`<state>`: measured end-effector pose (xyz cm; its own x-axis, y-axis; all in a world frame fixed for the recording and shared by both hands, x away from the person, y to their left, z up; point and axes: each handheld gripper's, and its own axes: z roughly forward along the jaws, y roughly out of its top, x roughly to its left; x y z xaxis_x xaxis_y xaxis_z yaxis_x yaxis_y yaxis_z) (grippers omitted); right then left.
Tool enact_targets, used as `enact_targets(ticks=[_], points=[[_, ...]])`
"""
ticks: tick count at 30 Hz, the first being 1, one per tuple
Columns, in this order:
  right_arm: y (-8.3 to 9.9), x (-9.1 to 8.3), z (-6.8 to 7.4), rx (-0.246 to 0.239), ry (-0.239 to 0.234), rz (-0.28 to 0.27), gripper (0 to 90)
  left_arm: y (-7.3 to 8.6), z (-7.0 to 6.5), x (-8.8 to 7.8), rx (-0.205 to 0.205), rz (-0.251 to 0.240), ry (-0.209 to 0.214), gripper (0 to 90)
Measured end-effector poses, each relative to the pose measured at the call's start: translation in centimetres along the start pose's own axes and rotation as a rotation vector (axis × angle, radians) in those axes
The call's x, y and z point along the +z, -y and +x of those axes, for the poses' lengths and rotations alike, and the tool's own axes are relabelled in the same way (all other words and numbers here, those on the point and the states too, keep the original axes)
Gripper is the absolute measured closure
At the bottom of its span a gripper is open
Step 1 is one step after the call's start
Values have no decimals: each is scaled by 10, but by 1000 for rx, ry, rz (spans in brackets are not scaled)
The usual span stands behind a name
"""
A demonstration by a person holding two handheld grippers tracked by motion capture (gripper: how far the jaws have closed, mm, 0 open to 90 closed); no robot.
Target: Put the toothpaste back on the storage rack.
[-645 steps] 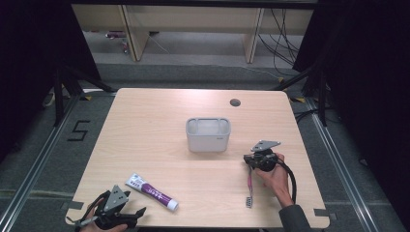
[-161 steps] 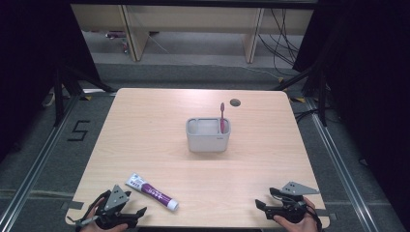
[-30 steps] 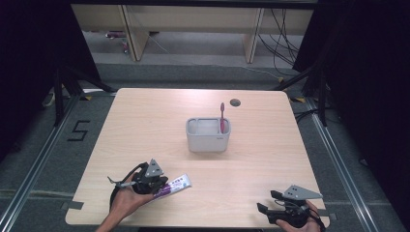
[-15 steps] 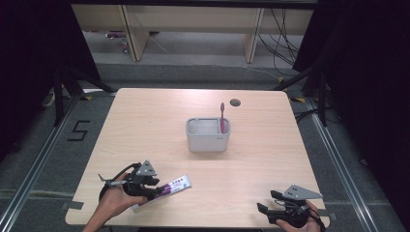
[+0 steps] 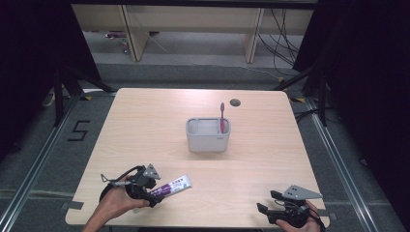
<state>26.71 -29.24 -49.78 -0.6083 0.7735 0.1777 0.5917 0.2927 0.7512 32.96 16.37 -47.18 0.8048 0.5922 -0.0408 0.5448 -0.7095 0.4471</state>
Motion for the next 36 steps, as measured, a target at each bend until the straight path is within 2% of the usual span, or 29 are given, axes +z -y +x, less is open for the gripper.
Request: enact_targets(ticks=[1,3,4,7,10,11,12,16,18,19,22,25,28,29,36], points=[[0,0,0,0,-4,-2,270,0,-1,2,-4,-12,-5,418],[0,-1,-1,-24,18,-5,270,-1,-1,3,8,11,-5,425],[0,0,-1,-25,19,-6,270,-1,-2,5,5,4,-6,430],[0,-1,-1,-22,17,-4,270,-3,-1,5,9,31,-8,456],[-1,-1,-1,-24,15,1,270,-3,0,8,10,25,4,477],[-1,-1,-1,-10,-2,2,271,-4,1,8,14,37,9,490],[-1,-1,-1,-24,14,0,271,-4,1,9,15,45,14,500],[-1,-1,-1,-24,14,0,270,-4,1,10,5,46,18,516],[-1,-1,-1,-26,15,1,273,-6,2,9,26,68,17,524],[-1,-1,-2,-23,9,3,273,-6,2,10,26,64,16,527],[-1,-1,-2,-21,9,1,273,-8,3,10,4,74,29,537],[-1,-1,-1,-21,9,3,273,-10,5,12,25,90,26,548],[-1,-1,-2,-21,9,3,273,-13,5,13,27,111,27,564],[-1,-1,-2,-21,9,3,273,-13,4,14,9,113,30,569],[-1,-2,-2,-25,14,3,273,-17,5,17,18,140,34,606]])
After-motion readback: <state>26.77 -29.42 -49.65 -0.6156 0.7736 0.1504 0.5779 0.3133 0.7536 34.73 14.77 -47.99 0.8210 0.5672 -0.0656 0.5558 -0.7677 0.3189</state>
